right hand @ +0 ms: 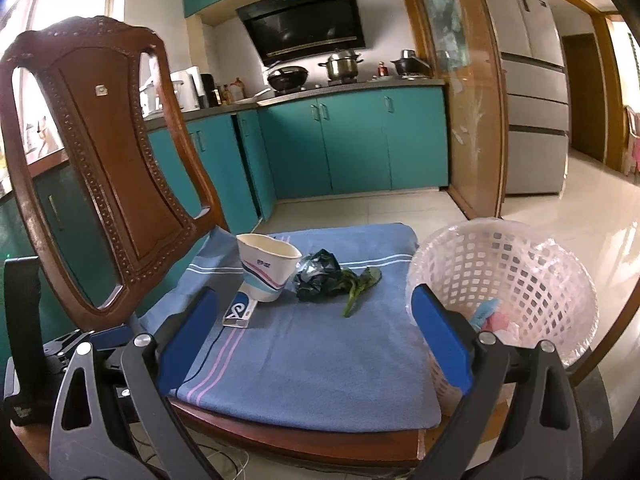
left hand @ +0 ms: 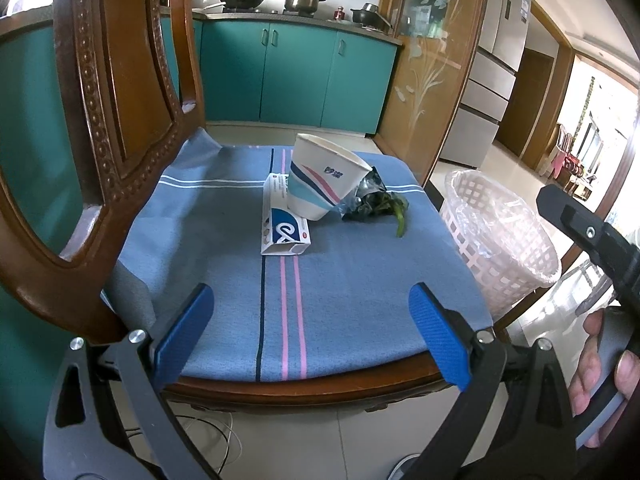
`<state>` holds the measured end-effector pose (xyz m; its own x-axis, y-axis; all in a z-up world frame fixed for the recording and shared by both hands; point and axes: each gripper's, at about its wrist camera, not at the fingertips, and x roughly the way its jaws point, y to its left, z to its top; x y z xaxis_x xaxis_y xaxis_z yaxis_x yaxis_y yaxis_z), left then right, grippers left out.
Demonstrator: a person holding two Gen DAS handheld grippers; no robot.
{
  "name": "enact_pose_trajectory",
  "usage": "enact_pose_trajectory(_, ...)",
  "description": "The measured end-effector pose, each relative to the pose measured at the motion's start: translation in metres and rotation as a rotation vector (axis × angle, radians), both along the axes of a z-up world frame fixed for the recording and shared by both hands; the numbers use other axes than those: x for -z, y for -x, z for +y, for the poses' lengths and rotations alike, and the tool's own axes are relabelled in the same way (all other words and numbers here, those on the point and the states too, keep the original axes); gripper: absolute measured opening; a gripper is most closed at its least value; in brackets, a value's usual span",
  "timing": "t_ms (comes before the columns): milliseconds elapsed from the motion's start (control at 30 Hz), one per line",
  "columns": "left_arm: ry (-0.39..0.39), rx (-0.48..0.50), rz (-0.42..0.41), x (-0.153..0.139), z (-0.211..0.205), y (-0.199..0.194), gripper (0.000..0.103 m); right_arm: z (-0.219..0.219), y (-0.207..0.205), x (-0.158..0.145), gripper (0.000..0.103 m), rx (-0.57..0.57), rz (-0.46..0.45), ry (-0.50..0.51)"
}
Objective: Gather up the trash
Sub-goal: 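Grasp the white paper cup with the right tool while the left tool grasps the blue-white ointment box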
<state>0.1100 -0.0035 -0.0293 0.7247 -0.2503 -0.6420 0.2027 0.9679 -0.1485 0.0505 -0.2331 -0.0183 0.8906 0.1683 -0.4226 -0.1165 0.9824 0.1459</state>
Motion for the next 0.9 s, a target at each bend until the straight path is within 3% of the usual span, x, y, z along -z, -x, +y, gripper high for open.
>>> enact_pose_trajectory(167, 0.013, -0.015, 0.007, 0.003, 0.002, -0.004, 0.098, 0.010, -0.019, -0.002, 0.095, -0.120, 0.018, 0.019)
enact_pose_trajectory(367, 0.025, -0.045, -0.012, 0.001, 0.012, -0.014, 0.098, 0.041, -0.080, -0.007, 0.095, -0.256, 0.040, 0.098)
enact_pose_trajectory(567, 0.033, -0.072, 0.005, 0.002, 0.021, -0.027, 0.098, 0.080, -0.173, 0.017, 0.095, -0.408, 0.163, 0.239)
enact_pose_trajectory(767, 0.041, -0.074, 0.004, 0.000, 0.026, -0.029, 0.097, 0.098, -0.232, 0.047, 0.095, -0.509, 0.326, 0.277)
enact_pose_trajectory(800, 0.042, -0.078, 0.010, 0.001, 0.027, -0.031, 0.097, 0.101, -0.237, 0.053, 0.086, -0.528, 0.364, 0.279)
enact_pose_trajectory(833, 0.044, -0.080, 0.015, 0.002, 0.027, -0.032, 0.097, 0.101, -0.238, 0.058, 0.062, -0.546, 0.395, 0.278)
enact_pose_trajectory(900, 0.046, -0.081, 0.020, 0.003, 0.027, -0.034, 0.098, 0.100, -0.237, 0.063, 0.032, -0.570, 0.461, 0.257)
